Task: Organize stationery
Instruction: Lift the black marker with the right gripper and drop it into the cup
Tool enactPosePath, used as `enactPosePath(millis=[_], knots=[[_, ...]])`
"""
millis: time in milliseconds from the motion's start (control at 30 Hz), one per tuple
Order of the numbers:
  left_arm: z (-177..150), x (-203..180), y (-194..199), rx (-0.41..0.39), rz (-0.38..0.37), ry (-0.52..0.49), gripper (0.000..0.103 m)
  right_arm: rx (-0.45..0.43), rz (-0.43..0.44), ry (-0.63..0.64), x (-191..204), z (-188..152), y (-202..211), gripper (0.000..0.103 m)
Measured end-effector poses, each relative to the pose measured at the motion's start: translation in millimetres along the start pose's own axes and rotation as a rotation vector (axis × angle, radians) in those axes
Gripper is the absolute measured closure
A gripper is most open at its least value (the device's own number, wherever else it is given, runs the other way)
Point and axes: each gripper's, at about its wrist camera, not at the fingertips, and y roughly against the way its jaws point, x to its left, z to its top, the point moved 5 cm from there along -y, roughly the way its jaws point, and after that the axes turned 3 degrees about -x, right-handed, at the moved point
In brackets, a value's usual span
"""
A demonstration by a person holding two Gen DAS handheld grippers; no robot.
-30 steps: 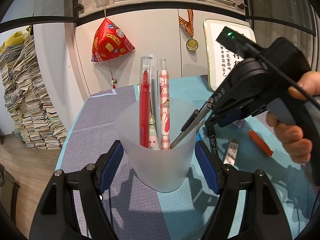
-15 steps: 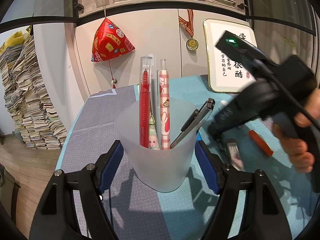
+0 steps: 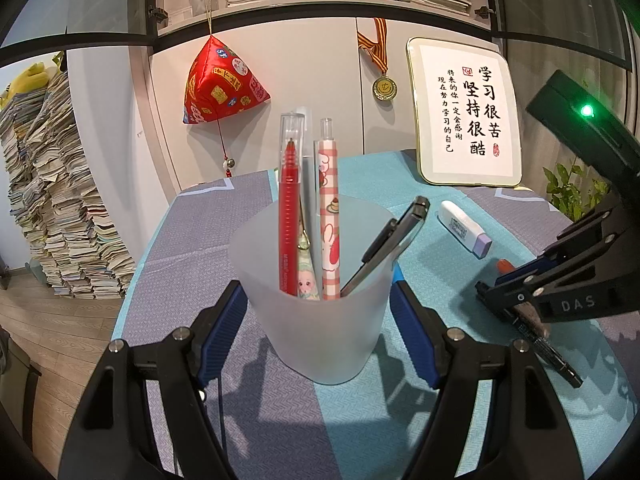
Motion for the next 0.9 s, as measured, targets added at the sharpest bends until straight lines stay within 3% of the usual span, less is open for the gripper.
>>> enactPosePath(millis=[400, 600, 700, 733, 900], knots=[[0, 0, 0, 0.000, 0.000, -0.001, 0.030, 0.015, -0.018, 0.042, 16, 4, -8, 0.090], [0, 0, 0, 0.000, 0.000, -0.001, 0.030, 0.018, -0.013, 0.085, 32, 8, -16, 0.075], [0, 0, 0, 0.000, 0.000, -0.001, 0.030, 0.012, -0.058, 0.140, 41, 6, -21, 0.078], [0, -1, 0, 0.000, 0.000, -0.001, 0.030, 0.011, -0.065, 0.139, 42, 6, -22, 0.088], [0, 0, 0, 0.000, 0.001, -0.002, 0.030, -0.023, -0.007, 0.075, 41, 1, -7, 0.088]])
